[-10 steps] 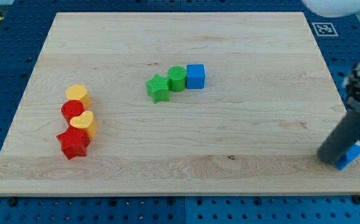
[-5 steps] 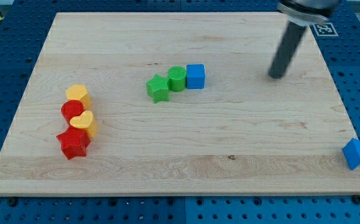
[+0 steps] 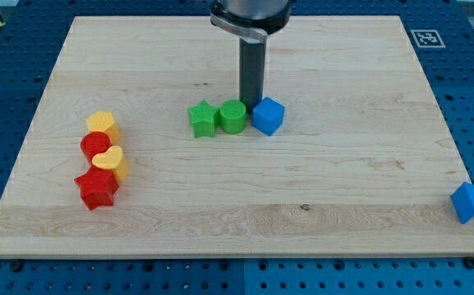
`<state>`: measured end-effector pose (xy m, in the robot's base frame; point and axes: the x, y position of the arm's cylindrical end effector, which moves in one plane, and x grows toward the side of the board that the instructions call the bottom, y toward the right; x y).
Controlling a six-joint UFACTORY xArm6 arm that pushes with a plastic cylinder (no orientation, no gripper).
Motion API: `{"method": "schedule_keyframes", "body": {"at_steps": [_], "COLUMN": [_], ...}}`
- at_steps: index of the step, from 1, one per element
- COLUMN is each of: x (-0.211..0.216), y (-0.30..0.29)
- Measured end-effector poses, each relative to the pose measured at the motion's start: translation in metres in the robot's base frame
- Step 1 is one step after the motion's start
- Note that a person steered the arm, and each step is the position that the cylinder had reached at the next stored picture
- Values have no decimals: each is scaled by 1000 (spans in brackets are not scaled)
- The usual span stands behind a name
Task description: Slide the blue cube towards the bottom right
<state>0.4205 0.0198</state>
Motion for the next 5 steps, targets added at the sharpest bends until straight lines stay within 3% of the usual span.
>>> {"method": "schedule_keyframes", "body": {"at_steps": [1,3,5], "x": [28,34,74], "y": [21,90,92]}}
